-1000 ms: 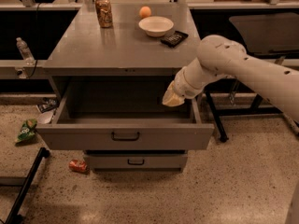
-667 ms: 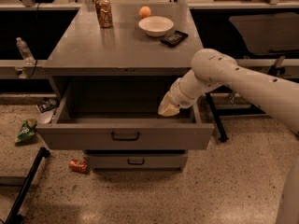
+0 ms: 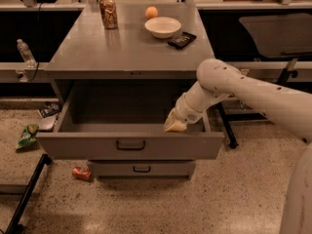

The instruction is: Open top drawer

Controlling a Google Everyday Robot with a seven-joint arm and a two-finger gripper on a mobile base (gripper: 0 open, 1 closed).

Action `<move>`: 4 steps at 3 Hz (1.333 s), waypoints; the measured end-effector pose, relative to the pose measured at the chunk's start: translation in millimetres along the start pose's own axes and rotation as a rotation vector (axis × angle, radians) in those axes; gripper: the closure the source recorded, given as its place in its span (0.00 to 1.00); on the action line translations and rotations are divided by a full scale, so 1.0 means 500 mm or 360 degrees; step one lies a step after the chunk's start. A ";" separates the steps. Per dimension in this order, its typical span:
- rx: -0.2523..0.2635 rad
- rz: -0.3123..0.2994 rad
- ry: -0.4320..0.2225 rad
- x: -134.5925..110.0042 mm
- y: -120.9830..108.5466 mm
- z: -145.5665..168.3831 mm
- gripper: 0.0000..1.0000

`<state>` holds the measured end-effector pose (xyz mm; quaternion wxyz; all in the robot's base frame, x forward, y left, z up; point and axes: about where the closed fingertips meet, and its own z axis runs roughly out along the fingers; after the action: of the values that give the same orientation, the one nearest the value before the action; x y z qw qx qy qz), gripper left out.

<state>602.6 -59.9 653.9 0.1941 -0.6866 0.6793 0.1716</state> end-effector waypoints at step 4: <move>-0.0170 0.0089 -0.0049 0.009 0.100 -0.002 1.00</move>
Offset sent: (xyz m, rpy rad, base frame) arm -0.0936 -0.0139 -0.0202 0.0051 0.2602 0.0134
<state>552.8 -64.2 650.8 0.1628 -0.6741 0.6850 0.2234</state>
